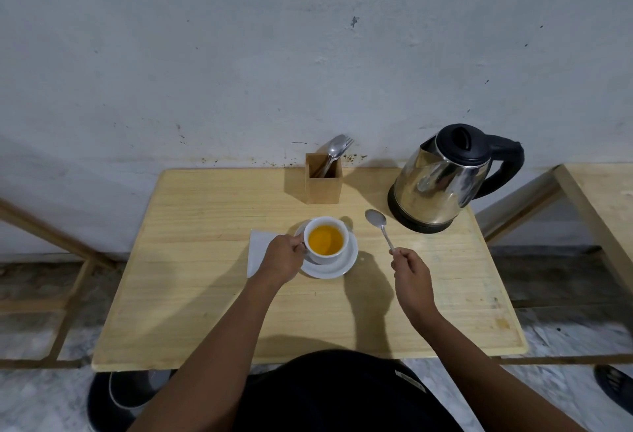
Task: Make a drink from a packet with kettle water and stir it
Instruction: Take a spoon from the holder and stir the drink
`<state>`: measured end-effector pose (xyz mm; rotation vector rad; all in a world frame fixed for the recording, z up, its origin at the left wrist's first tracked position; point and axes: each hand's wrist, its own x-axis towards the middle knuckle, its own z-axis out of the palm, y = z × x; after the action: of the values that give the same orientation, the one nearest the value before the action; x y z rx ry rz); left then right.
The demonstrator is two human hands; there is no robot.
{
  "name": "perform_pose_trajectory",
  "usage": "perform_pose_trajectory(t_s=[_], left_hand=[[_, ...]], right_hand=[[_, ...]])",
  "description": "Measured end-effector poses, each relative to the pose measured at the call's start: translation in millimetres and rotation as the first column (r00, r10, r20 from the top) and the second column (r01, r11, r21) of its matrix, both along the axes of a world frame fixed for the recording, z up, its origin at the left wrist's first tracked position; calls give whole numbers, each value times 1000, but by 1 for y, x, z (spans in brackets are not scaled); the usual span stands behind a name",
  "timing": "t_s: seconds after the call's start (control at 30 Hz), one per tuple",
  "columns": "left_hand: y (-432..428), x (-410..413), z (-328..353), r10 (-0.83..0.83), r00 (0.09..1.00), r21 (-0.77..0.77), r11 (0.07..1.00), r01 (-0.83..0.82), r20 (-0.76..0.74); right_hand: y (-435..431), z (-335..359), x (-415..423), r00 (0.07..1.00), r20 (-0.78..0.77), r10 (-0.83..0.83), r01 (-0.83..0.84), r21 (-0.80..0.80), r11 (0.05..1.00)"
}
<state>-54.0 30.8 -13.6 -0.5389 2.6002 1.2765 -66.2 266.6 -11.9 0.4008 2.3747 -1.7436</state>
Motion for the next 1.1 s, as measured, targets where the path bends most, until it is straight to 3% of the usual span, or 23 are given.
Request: perform_pose_trajectory(t_s=[0.37,0.57,0.73,1.1], left_hand=[[0,-1,1,-12,1000,-17,1000,12,14],[1,-1,2,9,1000,-4,1000,-9,14],[1,-1,3,8,1000,4,1000,-8,11],[1,-1,2,4,1000,-12,1000,-4,22]], right_hand=[[-11,-44,-22,976,215,-21,-28,222,975],[-9,-45,-23,958,282,50,-189,490,851],[-11,-42,-23,962,259,87,-235,619,749],[-6,-44,-23,966,195,170,-256,627,736]])
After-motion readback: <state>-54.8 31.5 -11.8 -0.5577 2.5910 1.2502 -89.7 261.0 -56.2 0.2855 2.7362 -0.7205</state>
